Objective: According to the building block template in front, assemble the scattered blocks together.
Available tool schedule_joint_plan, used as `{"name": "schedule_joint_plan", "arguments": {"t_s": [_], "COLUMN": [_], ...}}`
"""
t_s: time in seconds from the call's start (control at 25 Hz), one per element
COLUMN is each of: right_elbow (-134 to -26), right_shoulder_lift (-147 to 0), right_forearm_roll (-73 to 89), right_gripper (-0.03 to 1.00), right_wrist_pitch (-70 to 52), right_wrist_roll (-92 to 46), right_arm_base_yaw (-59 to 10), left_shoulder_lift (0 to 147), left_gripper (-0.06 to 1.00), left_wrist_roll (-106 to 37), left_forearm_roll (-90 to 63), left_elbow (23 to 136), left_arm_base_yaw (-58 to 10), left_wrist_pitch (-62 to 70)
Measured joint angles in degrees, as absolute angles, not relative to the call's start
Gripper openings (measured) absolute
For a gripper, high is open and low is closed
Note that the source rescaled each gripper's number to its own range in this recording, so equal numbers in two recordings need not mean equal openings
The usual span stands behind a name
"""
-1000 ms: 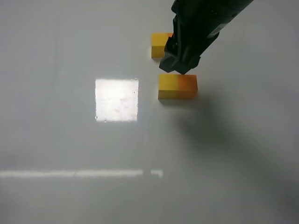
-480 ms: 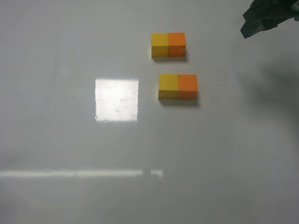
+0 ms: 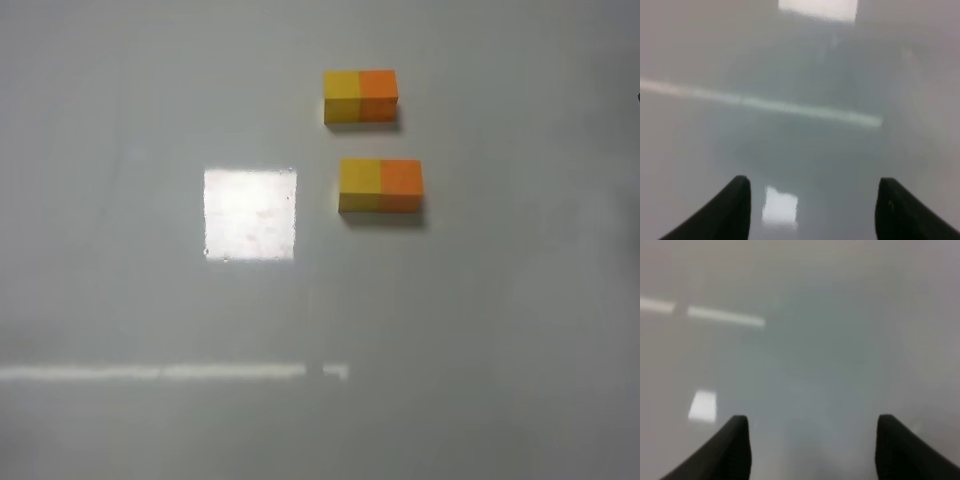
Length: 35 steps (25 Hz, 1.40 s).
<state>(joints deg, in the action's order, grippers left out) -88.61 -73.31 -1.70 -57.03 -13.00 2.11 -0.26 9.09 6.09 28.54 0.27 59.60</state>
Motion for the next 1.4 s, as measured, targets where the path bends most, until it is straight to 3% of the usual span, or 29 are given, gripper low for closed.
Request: {"name": "schedule_joint_plan", "arguments": {"t_s": [0.2, 0.68, 1.16, 1.4], "right_elbow": [-79.6, -69.1, -37.2, -30.1], "right_shoulder_lift": [-65.1, -43.7, -11.7, 0.0], "right_forearm_roll": [-1.7, -3.5, -5.1, -5.1], "right_gripper": [0.43, 0.43, 0.43, 0.43], "right_wrist_pitch": [-55.7, -61.0, -56.3, -58.4], "right_wrist_roll": [-11.7, -5.4, 3.4, 3.9], "right_arm_base_yaw": [2.1, 2.2, 2.2, 2.2], "left_shoulder_lift": [-0.3, -0.3, -0.3, -0.3], "left_gripper": [0.36, 0.36, 0.36, 0.36], "left_wrist_roll": [9.1, 9.1, 9.1, 9.1], "left_forearm_roll": [6.1, 6.1, 6.1, 6.1], "left_elbow": [28.5, 28.5, 28.5, 28.5], "left_arm_base_yaw": [0.3, 0.3, 0.3, 0.3], "left_wrist_pitch": [59.6, 59.6, 59.6, 59.6]}}
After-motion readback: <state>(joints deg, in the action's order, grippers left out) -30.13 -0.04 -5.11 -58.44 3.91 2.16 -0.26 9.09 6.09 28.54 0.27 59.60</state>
